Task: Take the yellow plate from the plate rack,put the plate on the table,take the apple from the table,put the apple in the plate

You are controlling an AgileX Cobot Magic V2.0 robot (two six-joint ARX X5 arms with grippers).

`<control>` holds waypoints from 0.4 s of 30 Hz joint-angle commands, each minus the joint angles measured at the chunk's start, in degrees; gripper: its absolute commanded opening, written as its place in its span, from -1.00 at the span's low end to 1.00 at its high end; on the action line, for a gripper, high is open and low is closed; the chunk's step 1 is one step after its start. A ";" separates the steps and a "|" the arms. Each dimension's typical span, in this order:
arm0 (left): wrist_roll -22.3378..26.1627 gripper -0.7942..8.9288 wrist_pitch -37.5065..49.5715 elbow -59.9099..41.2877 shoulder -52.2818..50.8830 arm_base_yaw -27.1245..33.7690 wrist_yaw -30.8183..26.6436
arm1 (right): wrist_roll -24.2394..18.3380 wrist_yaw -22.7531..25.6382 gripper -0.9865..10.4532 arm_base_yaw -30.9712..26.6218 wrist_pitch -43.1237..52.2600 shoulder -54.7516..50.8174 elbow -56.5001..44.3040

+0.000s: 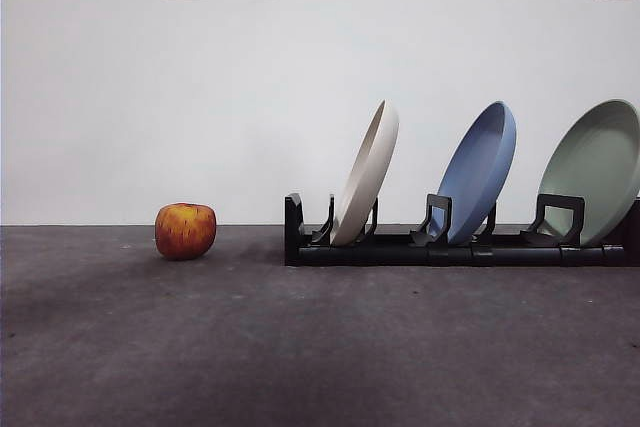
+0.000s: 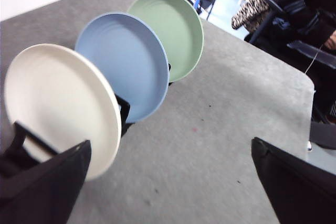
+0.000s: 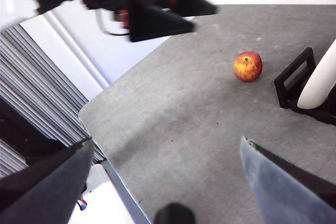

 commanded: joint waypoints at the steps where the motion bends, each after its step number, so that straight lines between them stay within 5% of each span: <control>1: 1.36 0.34 1.11 5.38 7.43 -1.55 -1.27 | 0.20 -0.13 0.00 0.04 -0.17 0.13 0.33; 12: 1.53 0.34 6.58 18.05 26.21 -3.56 -5.75 | 0.17 -0.09 0.00 0.04 -0.68 0.20 0.33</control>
